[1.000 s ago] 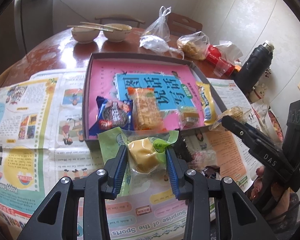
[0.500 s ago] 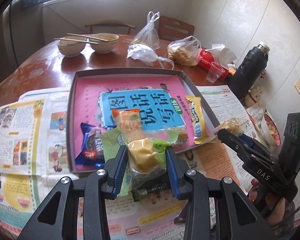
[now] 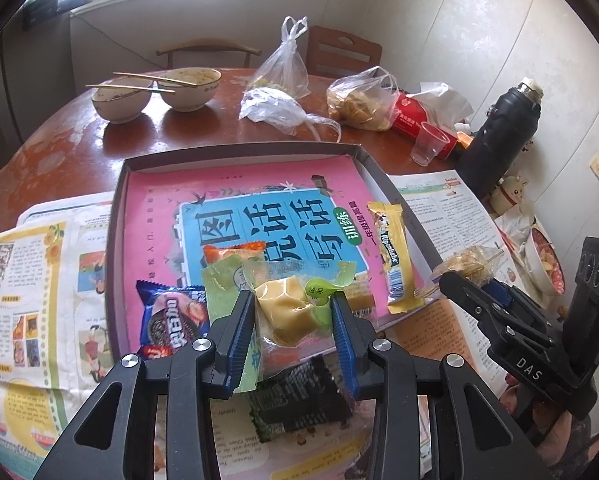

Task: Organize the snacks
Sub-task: 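Carry the pastry bag into the tray with the right gripper while the left carries the cheese snack there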

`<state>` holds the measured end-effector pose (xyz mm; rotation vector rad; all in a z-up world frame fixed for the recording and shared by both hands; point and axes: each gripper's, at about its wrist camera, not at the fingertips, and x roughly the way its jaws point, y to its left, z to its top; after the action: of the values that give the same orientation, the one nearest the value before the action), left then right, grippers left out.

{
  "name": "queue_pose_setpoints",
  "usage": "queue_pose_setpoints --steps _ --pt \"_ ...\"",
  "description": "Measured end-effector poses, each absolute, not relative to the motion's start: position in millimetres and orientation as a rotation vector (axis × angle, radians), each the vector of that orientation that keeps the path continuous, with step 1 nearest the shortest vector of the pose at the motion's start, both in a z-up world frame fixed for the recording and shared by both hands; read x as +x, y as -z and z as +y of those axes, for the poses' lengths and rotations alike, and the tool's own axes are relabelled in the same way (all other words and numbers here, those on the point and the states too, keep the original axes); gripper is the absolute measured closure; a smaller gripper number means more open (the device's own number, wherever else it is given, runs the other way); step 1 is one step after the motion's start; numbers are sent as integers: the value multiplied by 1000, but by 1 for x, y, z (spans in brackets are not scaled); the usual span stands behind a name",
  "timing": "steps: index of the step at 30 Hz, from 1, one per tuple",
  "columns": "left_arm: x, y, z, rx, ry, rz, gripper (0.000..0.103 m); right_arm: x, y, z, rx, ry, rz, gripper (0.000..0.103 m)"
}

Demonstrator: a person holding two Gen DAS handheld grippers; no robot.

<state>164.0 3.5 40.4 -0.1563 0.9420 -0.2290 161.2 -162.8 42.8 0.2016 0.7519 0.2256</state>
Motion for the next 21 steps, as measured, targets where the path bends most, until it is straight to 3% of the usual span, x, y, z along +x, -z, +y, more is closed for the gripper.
queue_pose_setpoints --steps 21 --pt "193 -19 -23 -89 239 997 63 175 -26 -168 189 -226 800 50"
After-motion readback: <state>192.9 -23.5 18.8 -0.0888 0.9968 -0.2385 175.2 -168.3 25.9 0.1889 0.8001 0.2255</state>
